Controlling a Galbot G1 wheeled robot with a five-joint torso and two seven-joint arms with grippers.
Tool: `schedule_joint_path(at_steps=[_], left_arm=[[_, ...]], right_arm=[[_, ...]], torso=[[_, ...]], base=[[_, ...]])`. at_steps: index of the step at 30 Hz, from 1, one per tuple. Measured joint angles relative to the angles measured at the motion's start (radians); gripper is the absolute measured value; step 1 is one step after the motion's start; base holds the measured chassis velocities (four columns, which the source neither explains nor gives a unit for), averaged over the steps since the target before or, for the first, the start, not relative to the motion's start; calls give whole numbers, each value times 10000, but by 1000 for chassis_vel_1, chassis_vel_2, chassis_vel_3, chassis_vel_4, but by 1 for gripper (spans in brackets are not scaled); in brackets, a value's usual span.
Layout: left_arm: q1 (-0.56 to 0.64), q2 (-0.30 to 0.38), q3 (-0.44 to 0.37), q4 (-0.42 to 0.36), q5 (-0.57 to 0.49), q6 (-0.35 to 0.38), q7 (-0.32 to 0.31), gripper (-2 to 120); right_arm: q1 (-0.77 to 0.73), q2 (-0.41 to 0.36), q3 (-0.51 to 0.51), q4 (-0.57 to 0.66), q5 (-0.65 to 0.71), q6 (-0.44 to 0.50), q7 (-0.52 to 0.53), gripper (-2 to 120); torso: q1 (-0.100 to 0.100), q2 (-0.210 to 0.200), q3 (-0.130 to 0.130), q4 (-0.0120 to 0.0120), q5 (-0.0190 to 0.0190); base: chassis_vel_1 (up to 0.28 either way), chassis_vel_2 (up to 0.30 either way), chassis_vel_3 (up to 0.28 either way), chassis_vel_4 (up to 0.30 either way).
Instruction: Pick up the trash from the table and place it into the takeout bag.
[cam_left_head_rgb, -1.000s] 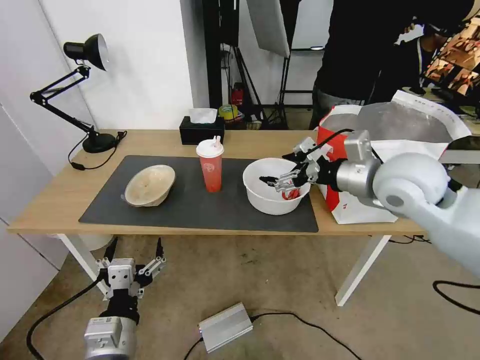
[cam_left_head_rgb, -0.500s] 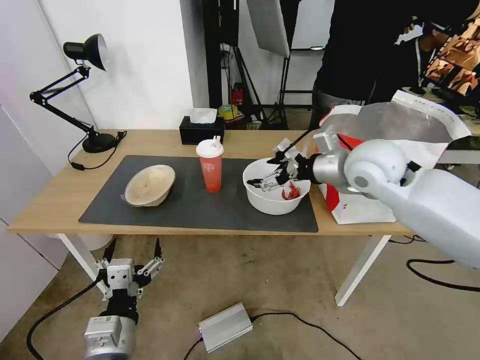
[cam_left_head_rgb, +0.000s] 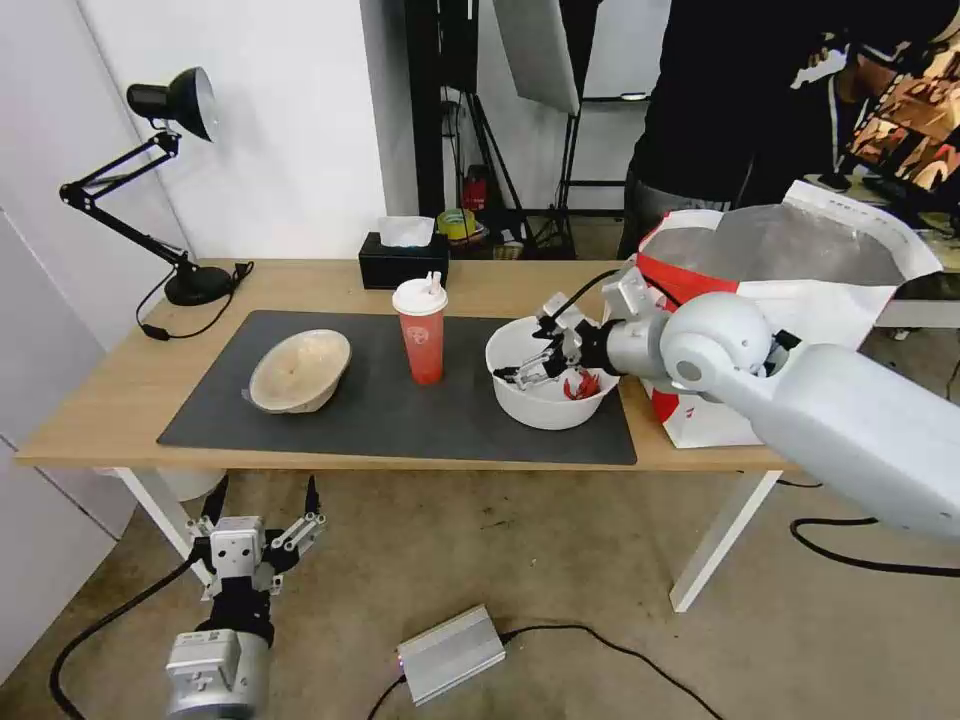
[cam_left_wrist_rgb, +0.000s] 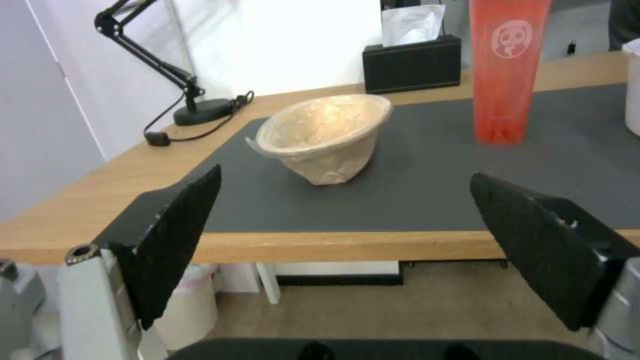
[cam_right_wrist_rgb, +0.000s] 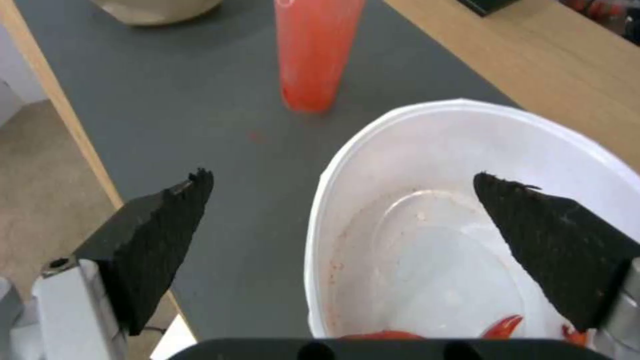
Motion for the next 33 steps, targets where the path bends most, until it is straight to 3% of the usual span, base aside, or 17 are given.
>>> schedule_joint_path(at_steps=[21,33], left_arm=[[-6,2,-9,16,-9,13,-4,100],[-32,2,0,58,-11,14,-6,100]], right_arm=[[-215,287,-488,-142,53,8,1111,100],[-215,394,-673,-584,15,12,1237,100]], torso=[[0,0,0,0,0],[0,0,0,0,0]], base=[[0,0,0,0],[0,0,0,0]])
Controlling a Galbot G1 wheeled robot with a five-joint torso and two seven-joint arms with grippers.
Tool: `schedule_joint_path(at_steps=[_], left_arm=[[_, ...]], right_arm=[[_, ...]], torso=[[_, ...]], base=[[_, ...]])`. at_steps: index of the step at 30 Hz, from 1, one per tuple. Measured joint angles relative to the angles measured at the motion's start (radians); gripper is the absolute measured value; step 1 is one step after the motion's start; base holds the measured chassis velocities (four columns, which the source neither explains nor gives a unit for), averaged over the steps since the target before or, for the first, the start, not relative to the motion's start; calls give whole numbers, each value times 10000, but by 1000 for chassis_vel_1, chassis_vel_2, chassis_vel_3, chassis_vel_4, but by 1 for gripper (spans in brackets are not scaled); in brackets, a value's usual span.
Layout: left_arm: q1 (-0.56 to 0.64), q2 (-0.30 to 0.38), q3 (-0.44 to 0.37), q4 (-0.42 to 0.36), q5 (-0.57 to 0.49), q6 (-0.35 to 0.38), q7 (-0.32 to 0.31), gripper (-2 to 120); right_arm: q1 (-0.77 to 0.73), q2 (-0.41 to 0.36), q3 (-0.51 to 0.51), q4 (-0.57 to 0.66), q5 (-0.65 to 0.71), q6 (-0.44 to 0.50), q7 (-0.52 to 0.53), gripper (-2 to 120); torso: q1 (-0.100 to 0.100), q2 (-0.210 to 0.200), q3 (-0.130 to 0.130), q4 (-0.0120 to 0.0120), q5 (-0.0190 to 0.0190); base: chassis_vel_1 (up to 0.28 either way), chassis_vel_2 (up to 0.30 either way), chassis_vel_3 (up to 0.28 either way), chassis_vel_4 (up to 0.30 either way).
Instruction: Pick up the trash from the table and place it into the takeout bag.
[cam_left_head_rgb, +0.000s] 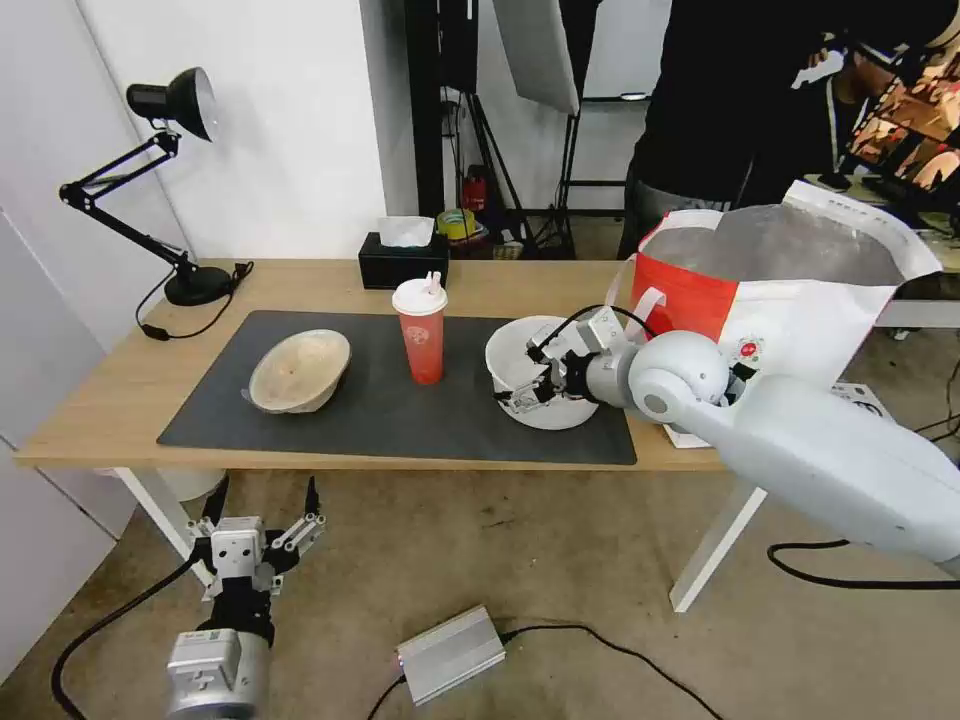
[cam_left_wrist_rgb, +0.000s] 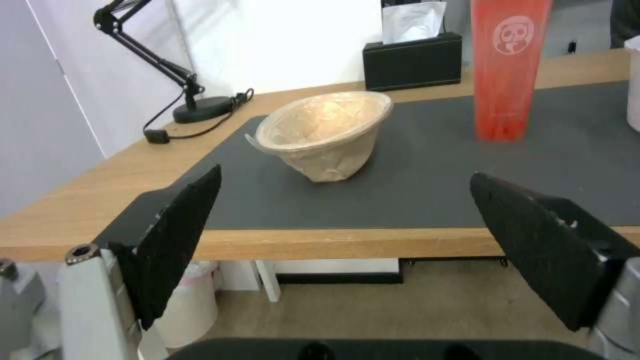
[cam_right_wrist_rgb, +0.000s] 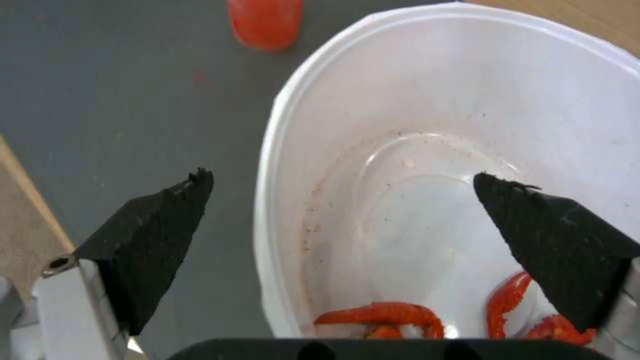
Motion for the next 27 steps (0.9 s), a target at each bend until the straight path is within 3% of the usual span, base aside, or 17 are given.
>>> schedule_joint_path(at_steps=[27], left_arm=[[60,-4,15,6,2,-37,-10,100]], right_arm=[[101,390,-268,-549,-153,1,185,100]], torso=[[0,0,0,0,-1]], base=[[0,0,0,0]])
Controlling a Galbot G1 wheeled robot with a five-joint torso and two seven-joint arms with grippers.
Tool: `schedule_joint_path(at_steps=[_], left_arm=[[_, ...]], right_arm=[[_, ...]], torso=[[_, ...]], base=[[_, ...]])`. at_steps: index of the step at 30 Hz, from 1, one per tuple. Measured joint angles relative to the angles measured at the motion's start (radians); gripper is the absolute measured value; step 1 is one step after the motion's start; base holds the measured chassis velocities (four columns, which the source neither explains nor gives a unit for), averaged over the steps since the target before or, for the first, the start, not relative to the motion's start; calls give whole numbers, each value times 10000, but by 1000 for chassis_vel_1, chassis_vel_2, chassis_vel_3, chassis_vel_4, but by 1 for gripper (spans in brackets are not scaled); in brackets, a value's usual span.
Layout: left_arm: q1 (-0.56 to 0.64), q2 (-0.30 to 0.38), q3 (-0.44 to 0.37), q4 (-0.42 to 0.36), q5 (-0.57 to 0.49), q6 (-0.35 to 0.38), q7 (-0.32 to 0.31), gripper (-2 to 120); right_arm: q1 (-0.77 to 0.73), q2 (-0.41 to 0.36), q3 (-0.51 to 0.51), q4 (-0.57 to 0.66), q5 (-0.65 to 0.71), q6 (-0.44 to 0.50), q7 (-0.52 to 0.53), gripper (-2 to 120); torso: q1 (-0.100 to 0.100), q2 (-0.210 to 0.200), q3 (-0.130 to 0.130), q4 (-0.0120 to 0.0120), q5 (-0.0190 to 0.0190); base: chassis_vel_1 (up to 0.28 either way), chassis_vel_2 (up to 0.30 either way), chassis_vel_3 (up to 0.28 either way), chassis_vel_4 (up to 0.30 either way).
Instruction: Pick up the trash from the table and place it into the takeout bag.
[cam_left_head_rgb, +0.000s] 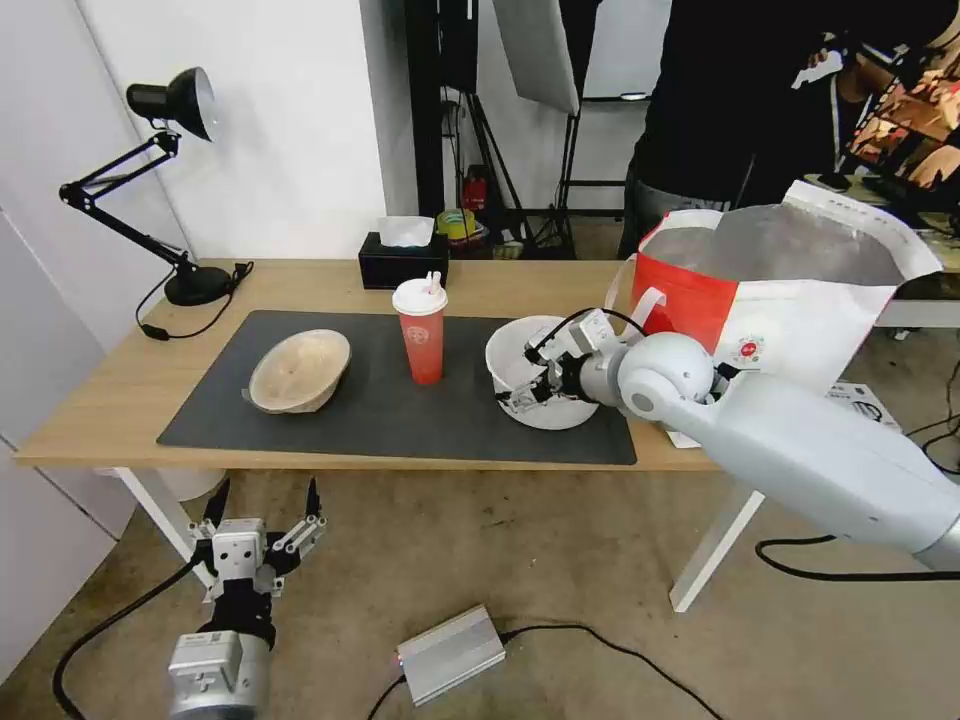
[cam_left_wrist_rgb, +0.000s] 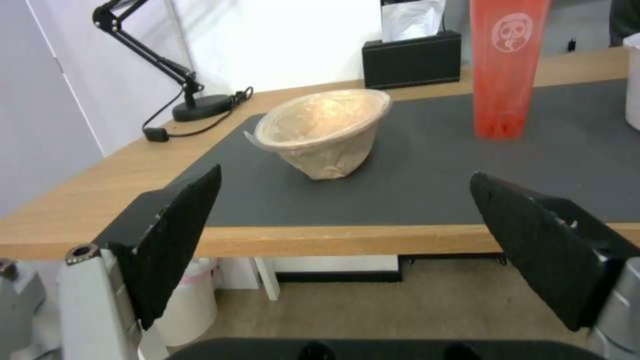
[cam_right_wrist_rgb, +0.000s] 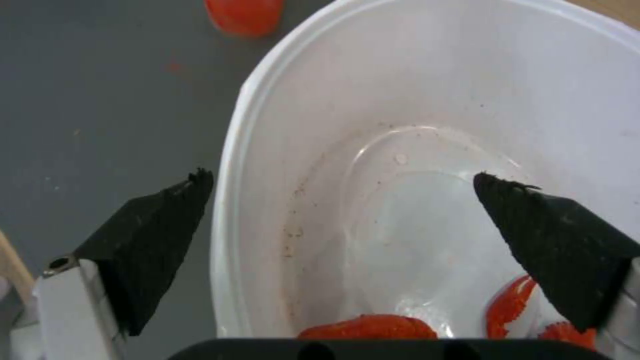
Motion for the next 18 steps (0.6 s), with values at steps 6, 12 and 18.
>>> schedule_joint_path(at_steps=[6,12,18], left_arm=[[3,0,-5,0,0,-3,0,100],[0,1,-9,0,0,-6,0,100],[-14,1,-1,-4,0,-17,-3,100]], right_arm=[[-25,52,-27,-103,-39,0,58,100],[-14,64,-64,-154,-50,0,69,100],[29,178,-177,-244,-55,0,189,100]], torso=[[0,0,0,0,0],[0,0,0,0,1],[0,0,0,0,1]], base=[[0,0,0,0],[0,0,0,0],[0,0,0,0]])
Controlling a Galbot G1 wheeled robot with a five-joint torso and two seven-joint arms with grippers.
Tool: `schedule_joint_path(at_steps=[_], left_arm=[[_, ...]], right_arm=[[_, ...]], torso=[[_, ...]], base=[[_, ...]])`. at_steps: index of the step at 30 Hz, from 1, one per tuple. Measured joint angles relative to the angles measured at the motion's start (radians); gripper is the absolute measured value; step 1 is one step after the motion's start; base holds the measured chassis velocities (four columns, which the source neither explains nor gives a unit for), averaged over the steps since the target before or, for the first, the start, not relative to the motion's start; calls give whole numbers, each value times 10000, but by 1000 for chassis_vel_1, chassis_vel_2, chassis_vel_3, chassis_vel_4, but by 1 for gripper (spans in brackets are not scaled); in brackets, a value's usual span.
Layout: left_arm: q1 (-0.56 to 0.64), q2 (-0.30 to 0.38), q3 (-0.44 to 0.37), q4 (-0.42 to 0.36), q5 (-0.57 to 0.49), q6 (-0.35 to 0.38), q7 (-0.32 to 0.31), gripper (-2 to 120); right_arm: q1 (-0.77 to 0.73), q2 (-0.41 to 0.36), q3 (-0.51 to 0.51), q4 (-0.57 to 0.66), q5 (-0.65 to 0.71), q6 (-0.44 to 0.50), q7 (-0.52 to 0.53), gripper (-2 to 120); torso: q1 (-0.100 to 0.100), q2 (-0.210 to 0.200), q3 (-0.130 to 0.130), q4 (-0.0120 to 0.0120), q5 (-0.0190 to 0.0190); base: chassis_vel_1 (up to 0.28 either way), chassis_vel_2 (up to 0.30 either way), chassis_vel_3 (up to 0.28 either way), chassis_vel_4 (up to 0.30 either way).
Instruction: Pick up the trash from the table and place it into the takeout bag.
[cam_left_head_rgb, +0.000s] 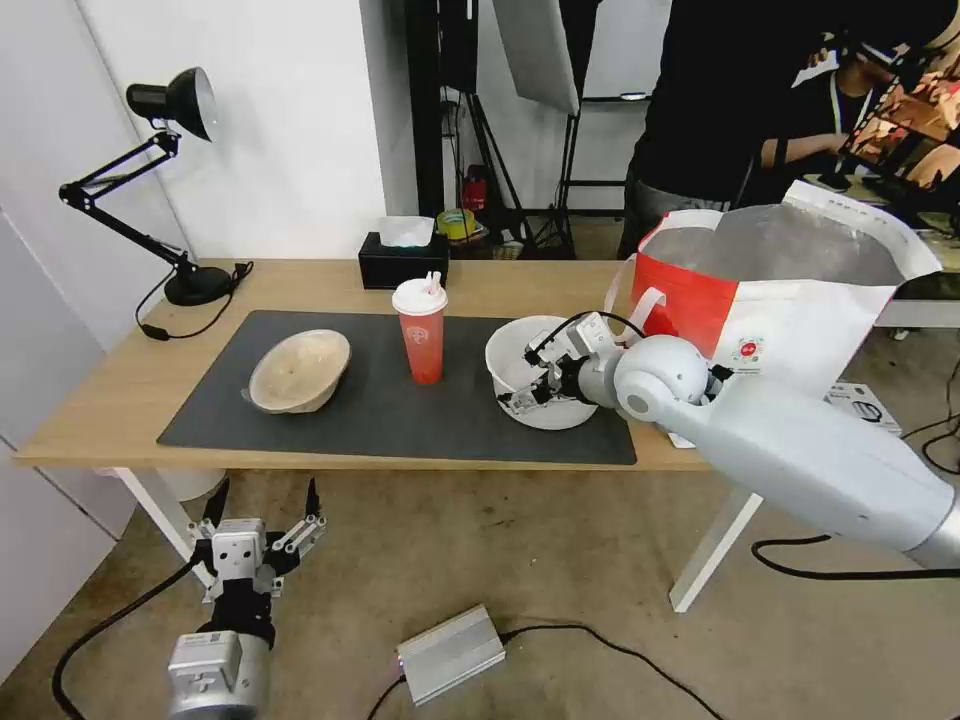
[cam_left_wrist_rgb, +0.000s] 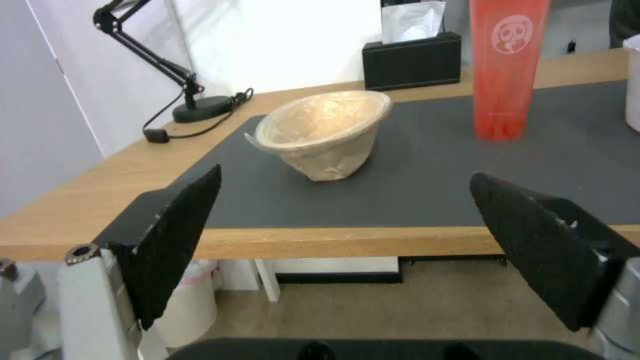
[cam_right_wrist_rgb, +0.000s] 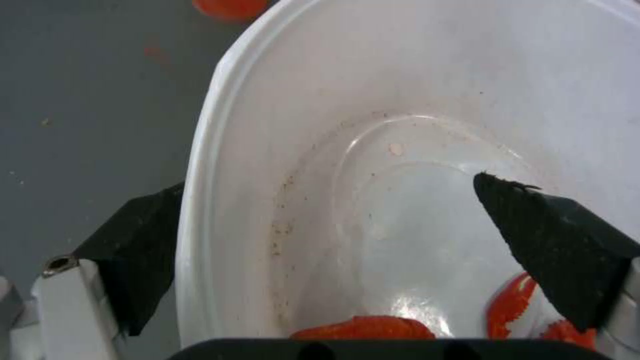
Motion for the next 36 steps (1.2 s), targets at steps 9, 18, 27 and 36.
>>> schedule_joint_path(at_steps=[9,18,27,36], left_arm=[[0,-4,-15,-8,-6,-13,-5,100],[-1,-6,-7,-14,-11,-14,-8,100],[-6,-6,-3,-15,-12,-19,-11,100],[-8,-6,-1,-15,-12,-46,-17,100]], right_arm=[[-5,178,-19,-36,20,0,110,100],[-70,380,-42,-105,45,2,310,82],[-193,562,-49,-186,73,12,418,49],[-205,691,-66,-235,229,12,574,18]], torso=[[0,0,0,0,0],[0,0,0,0,-1],[-1,1,-1,1,1],[-1,1,-1,0,0]], base=[[0,0,0,0],[0,0,0,0],[0,0,0,0],[0,0,0,0]])
